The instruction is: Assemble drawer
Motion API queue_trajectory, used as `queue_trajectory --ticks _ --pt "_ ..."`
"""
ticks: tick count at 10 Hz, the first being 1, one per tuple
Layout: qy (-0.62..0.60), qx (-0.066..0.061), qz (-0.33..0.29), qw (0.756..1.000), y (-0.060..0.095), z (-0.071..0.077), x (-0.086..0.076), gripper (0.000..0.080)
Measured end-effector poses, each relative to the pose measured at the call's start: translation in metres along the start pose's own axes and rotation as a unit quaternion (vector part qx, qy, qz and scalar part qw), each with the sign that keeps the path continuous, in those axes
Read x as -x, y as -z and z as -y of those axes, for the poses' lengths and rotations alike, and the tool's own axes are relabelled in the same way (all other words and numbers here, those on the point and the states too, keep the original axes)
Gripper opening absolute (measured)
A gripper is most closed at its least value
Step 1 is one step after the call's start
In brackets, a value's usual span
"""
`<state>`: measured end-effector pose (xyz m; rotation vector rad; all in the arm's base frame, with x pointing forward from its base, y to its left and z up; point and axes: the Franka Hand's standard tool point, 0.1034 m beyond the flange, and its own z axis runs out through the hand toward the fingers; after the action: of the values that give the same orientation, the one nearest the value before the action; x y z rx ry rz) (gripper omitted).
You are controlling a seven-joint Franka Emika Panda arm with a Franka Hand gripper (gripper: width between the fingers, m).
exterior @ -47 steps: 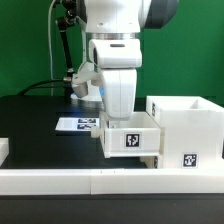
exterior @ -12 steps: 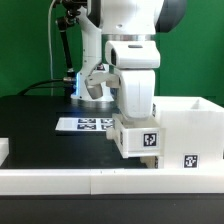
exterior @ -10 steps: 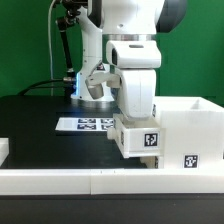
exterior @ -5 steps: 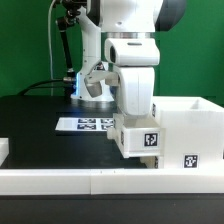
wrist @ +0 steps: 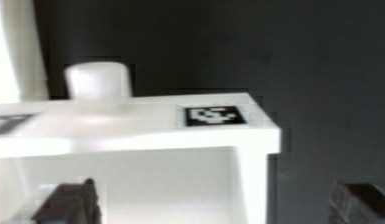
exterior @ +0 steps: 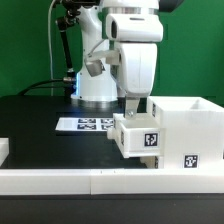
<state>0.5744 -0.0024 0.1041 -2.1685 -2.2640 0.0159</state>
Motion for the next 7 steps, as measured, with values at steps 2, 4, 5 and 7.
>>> queue_trajectory --ticks 2,4,5,7 --pt "0.018 -0.008 -0.001 1.0 0.003 -0.013 0.024 0.0649" --pt "0.025 -0.017 -0.005 1.0 -0.004 -0.031 0.035 0.0649" --pt "0.029 -0.02 -0.006 0.999 -0.007 -0.034 0.037 0.0649" --pt "0.029 -0.02 -0.008 0.999 -0.007 -0.033 0.04 0.0649"
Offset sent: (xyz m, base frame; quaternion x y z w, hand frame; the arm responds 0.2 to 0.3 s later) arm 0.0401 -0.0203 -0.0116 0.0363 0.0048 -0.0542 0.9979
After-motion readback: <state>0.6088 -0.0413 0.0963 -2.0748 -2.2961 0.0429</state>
